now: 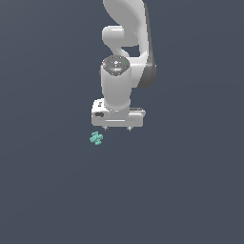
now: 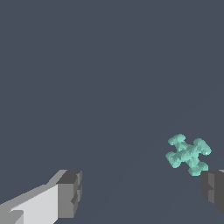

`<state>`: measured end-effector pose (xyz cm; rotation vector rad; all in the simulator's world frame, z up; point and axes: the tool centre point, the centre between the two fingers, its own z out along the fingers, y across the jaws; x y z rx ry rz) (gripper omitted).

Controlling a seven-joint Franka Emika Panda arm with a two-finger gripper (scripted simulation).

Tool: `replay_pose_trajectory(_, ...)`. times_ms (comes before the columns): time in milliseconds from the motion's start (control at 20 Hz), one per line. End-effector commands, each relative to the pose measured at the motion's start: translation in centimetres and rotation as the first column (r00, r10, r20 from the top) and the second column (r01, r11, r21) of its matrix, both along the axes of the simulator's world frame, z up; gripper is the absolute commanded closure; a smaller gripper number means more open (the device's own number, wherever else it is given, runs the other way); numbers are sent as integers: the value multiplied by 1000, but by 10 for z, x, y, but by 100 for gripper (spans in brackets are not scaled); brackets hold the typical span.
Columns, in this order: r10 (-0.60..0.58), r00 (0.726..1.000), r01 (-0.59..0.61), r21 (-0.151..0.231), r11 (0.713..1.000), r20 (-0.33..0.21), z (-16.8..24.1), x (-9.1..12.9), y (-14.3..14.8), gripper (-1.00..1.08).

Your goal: Pick up the object and move it to a goal position.

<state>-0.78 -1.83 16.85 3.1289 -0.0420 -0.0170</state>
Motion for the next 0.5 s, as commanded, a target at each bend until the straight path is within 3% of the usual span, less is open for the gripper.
replay_pose_trajectory(0,-1,1000,1,0,1000,0,-1,0,-1,-92)
replay_pose_trajectory(450,-60,998,60,9,998,3,-31,-8,-44,-92)
